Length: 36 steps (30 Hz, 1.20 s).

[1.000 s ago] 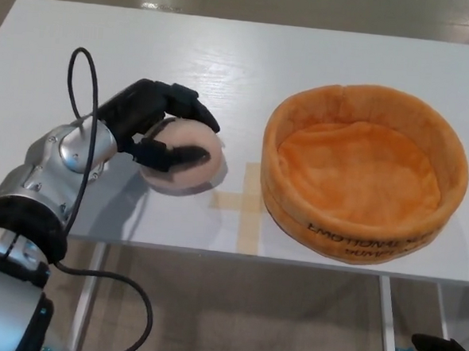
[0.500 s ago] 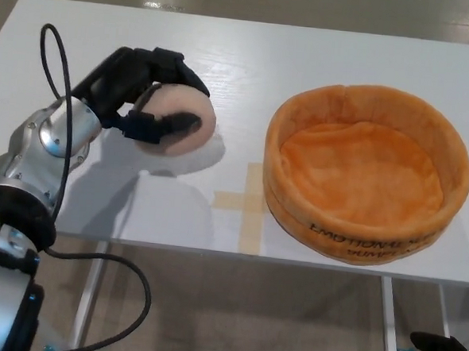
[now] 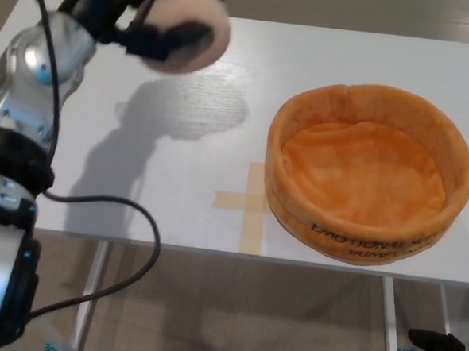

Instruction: Use the left hand to pick up the pink round toy on the left and place it inside the orange plate on the desk.

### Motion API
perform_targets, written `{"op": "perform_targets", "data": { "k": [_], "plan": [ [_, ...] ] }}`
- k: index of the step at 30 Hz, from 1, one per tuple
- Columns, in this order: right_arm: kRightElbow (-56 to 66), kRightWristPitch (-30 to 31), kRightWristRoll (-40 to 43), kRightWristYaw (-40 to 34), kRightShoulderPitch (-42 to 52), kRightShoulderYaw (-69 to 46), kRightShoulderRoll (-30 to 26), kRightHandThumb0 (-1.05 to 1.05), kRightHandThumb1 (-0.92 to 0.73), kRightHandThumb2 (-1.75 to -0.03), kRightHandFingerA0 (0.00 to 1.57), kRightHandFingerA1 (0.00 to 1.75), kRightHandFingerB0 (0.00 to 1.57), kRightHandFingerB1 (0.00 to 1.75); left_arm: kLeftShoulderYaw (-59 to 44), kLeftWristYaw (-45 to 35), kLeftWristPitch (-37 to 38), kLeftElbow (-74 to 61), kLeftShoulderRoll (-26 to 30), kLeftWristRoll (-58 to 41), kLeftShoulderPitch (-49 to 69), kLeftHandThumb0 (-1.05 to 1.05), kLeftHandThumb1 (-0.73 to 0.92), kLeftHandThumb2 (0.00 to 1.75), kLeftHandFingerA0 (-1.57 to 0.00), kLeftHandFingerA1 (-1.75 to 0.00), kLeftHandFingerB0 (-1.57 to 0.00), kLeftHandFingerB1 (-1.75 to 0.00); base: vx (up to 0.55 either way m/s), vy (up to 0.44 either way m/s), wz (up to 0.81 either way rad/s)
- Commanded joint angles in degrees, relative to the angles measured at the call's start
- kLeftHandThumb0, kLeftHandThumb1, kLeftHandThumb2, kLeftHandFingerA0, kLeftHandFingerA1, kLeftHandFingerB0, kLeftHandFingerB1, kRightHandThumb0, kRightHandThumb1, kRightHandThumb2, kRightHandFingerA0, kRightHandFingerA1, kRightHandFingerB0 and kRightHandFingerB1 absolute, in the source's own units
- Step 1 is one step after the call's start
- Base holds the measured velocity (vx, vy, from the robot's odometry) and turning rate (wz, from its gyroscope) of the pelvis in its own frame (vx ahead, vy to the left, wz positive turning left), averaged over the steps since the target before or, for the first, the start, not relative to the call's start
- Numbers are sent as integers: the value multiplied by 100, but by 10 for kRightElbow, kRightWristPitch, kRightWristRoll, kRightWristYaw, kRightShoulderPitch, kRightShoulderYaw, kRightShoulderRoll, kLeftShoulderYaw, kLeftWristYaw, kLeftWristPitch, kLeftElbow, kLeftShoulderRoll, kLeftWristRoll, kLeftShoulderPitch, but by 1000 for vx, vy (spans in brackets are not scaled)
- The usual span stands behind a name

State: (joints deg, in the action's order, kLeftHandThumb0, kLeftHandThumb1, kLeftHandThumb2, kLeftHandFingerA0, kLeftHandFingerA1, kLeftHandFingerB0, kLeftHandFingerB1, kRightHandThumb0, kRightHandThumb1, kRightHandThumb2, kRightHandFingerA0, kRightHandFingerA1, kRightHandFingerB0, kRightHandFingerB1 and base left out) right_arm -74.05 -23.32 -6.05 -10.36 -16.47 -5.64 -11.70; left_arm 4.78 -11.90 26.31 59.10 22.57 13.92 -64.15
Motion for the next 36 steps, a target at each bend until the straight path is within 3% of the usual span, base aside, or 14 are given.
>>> {"op": "perform_targets", "data": {
  "k": [1, 5, 8, 13, 14, 28, 29, 30, 31, 32, 33, 36],
  "plan": [
    [-4, 13, -4, 2, -2, 4, -1, -46, -39, -70, 44, 87, 33, 77, 9, -26, -12, -60, -40, -18, -11, -17, 70, 76, -93, -120, -89, -78, 0, 0, 0],
    [-4, 14, -2, 2, -2, 3, 1, -45, -39, -70, 46, 88, 34, 77, 17, -29, -11, -84, -69, -21, -4, -13, 67, 77, -93, -121, -90, -79, 0, 0, 0],
    [-5, 11, -5, 1, 0, 7, 3, -48, -40, -71, 47, 89, 36, 78, 43, -29, -28, -115, -119, -11, 5, -10, 68, 77, -89, -136, -89, -83, 0, 0, 0],
    [-6, 15, 4, 7, -2, 0, 4, -46, -40, -71, 48, 90, 37, 79, 78, -17, -37, -127, -155, 14, 11, -8, 68, 79, -86, -132, -88, -84, 0, 0, 0],
    [-6, 16, 5, 9, -2, 0, 4, -47, -41, -70, 47, 89, 36, 78, 85, -12, -37, -125, -162, 19, 11, -7, 67, 80, -83, -144, -88, -88, 0, 0, 0],
    [-5, 19, 3, 12, -4, 2, 6, -44, -41, -71, 47, 86, 37, 77, 129, -7, -55, -71, -201, 42, 10, -9, 69, 77, -84, -146, -90, -83, 0, 0, 0],
    [-6, 18, 3, 12, -4, 1, 7, -44, -40, -71, 47, 90, 37, 81, 131, -17, -68, -59, -204, 40, 12, -8, 71, 61, -91, -115, -80, -54, 0, 0, 0],
    [-6, 18, 3, 12, -4, 1, 7, -44, -40, -71, 47, 90, 37, 81, 132, -20, -72, -56, -205, 40, 12, -8, 71, 61, -91, -115, -80, -54, 0, 0, 0],
    [-5, 17, 1, 10, -1, 3, 7, -45, -41, -71, 45, 88, 35, 79, 147, -39, -83, -60, -197, 52, 16, -33, 52, 56, -47, -44, -32, -31, 0, 0, 0],
    [-5, 17, 0, 9, 0, 3, 6, -45, -41, -71, 45, 88, 35, 79, 151, -44, -86, -61, -195, 56, 17, -33, 52, 56, -47, -44, -32, -31, 0, 0, 0],
    [-5, 15, -1, 6, 1, 4, 6, -47, -41, -70, 39, 83, 29, 74, 169, -59, -98, -63, -188, 72, 12, -63, 41, 75, -3, -28, -7, -21, 0, 0, 0],
    [-6, 14, -4, 0, 3, 6, 6, -47, -41, -70, 35, 81, 26, 73, 200, -79, -118, -68, -177, 98, 6, -67, 41, 79, 0, -17, -1, -16, 0, 0, 0]
  ]
}}
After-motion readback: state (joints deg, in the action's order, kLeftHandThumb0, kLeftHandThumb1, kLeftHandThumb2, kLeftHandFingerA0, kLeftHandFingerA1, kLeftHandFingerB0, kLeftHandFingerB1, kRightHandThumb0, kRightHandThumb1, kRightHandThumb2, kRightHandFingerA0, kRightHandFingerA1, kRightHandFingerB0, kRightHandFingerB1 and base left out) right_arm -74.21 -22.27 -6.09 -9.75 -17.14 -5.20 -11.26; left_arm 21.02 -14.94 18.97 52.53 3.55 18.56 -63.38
